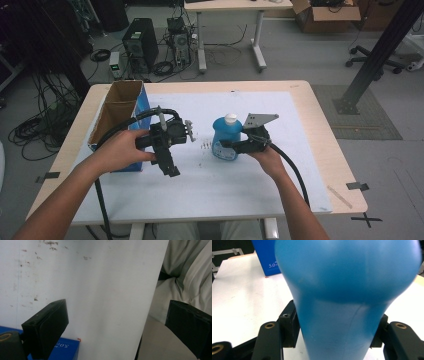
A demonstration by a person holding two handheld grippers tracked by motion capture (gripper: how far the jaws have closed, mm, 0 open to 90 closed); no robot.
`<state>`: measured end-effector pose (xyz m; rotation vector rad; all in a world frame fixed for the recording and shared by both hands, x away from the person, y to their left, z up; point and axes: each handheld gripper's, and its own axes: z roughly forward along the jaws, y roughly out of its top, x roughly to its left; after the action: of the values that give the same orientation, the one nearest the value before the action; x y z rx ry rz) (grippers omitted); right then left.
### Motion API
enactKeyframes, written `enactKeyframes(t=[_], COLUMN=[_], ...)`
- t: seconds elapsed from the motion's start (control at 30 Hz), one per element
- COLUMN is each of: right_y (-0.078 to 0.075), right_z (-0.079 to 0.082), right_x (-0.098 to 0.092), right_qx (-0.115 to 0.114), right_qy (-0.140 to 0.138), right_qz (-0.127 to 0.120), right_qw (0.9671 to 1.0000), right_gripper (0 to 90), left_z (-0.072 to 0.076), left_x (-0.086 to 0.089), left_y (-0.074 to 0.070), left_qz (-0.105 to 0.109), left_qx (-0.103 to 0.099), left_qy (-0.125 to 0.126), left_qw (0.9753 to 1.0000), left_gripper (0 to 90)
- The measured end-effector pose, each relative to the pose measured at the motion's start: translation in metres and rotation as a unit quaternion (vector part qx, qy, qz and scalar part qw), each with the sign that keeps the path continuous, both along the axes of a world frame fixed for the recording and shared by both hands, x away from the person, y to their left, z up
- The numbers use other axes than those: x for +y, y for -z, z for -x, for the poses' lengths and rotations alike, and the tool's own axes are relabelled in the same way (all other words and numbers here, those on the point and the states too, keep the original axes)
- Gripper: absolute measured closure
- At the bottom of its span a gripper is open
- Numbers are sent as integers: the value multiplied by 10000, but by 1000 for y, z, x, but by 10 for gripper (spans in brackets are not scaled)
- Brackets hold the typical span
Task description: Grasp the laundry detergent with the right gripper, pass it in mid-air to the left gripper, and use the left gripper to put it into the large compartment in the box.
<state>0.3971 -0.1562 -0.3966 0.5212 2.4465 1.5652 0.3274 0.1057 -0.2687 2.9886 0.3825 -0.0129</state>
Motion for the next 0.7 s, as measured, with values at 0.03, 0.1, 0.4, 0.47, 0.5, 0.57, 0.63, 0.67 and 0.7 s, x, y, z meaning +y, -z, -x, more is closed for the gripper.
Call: enactKeyframes(t=[0.03, 0.1, 0.4, 0.47, 0.5, 0.57, 0.63, 0.67, 0.7], right_y=[0, -1, -14, -19, -19, -27, -31, -33, -35], right_z=[0, 1, 11, 13, 13, 15, 17, 18, 19], right_x=[0, 0, -2, -5, -5, -9, -13, -15, -16], right_qx=[-11, -28, -161, -156, -156, -163, -150, -133, -118], right_qy=[-4, -14, -92, -127, -127, -191, -216, -233, -243], right_qz=[1, -3, -43, -77, -77, -65, -63, -60, -52], right_qw=[10000, 10000, 9998, 9998, 9998, 9997, 9996, 9996, 9996], right_gripper=[414, 424, 433, 433, 433, 433, 433, 433, 433], left_z=[0, 0, -1, -2, -2, -1, -1, -2, -2], left_x=[0, 0, 1, 2, 2, 2, 2, 2, 2], left_y=[0, -1, -9, -15, -15, -22, -27, -29, -31], left_qz=[2, 5, 75, 131, 131, 138, 154, 159, 165], left_qx=[-4, -8, -99, -155, -155, -235, -282, -295, -317], left_qy=[4, 3, -25, -33, -33, -40, -44, -50, -59], left_qw=[10000, 10000, 9999, 9998, 9998, 9996, 9995, 9994, 9993], left_gripper=[50, 50, 50, 50, 50, 50, 50, 50, 50])
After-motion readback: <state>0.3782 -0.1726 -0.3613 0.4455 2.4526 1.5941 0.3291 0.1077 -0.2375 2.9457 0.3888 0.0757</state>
